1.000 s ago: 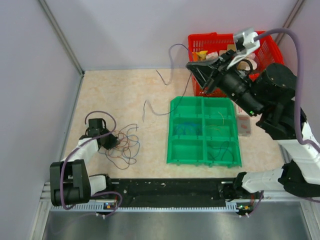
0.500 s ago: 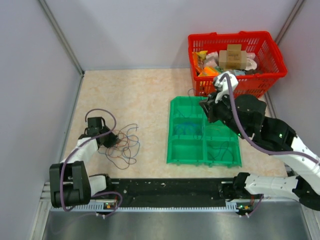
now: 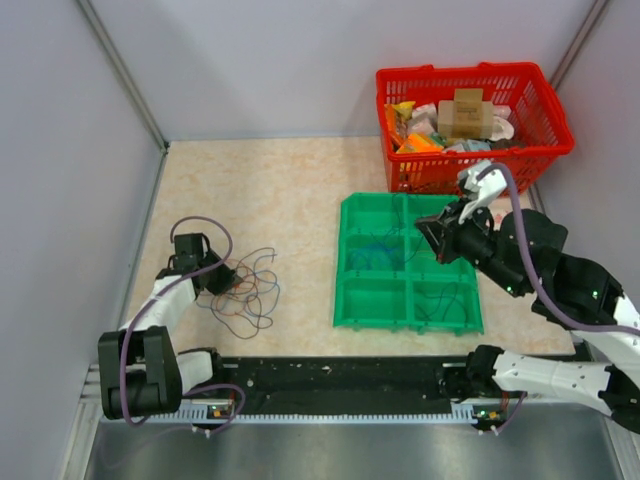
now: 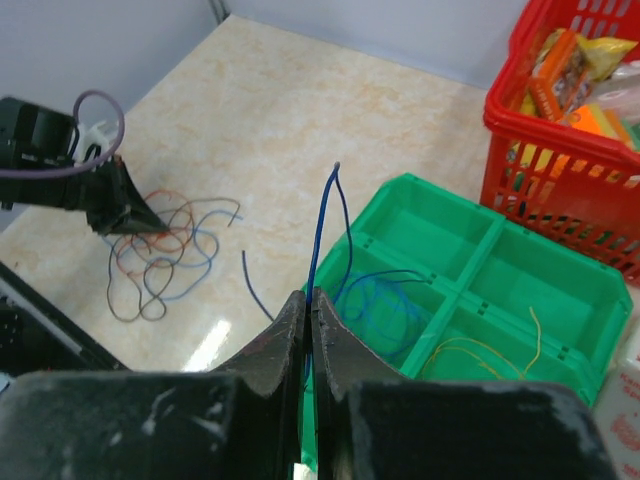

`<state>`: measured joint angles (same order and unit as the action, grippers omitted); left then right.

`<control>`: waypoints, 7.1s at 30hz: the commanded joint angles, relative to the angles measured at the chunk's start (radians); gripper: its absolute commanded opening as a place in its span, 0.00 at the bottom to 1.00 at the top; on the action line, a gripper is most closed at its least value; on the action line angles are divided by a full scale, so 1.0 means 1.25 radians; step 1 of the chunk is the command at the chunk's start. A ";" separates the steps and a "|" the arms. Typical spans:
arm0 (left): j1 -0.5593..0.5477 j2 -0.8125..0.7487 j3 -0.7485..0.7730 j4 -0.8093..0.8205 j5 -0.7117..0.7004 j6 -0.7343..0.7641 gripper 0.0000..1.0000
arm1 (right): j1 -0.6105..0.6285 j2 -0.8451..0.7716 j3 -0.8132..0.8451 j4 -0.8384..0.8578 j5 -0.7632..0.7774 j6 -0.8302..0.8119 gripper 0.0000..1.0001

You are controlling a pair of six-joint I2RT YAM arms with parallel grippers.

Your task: Untangle the cables

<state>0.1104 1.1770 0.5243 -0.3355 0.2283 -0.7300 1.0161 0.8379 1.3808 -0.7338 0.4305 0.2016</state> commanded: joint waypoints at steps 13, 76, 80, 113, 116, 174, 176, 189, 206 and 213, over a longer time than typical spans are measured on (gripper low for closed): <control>0.004 -0.011 0.030 -0.002 0.011 0.013 0.00 | -0.007 -0.008 -0.070 0.014 -0.117 0.017 0.00; 0.002 0.062 0.089 -0.076 -0.053 0.013 0.00 | -0.177 0.221 -0.426 0.051 -0.009 0.260 0.00; 0.002 0.067 0.093 -0.081 -0.061 0.019 0.00 | -0.182 0.214 -0.436 0.062 -0.034 0.262 0.00; 0.004 -0.148 0.172 -0.164 -0.050 0.078 0.00 | -0.053 -0.081 -0.489 0.150 -0.501 0.096 0.00; 0.002 -0.145 0.176 -0.157 -0.026 0.076 0.00 | -0.042 -0.069 -0.487 0.137 -0.570 0.100 0.00; -0.007 -0.454 0.499 -0.233 -0.215 0.184 0.00 | -0.113 0.340 -0.155 0.312 -0.555 0.076 0.99; -0.007 -0.468 0.539 -0.234 -0.276 0.191 0.00 | -0.113 0.349 -0.136 0.304 -0.555 0.063 0.99; -0.007 -0.306 0.696 -0.023 0.258 0.038 0.00 | -0.113 0.346 -0.079 0.419 -0.719 0.037 0.99; -0.007 -0.193 0.728 0.214 0.480 -0.319 0.00 | -0.095 0.462 0.106 0.588 -0.737 0.083 0.97; -0.136 -0.158 0.610 0.230 0.507 -0.272 0.00 | -0.178 0.315 0.004 0.478 -0.719 0.106 0.97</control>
<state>0.0574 0.9463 1.3209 -0.1234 0.8032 -1.0801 0.8753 1.3739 1.4303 -0.1040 -0.4419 0.2916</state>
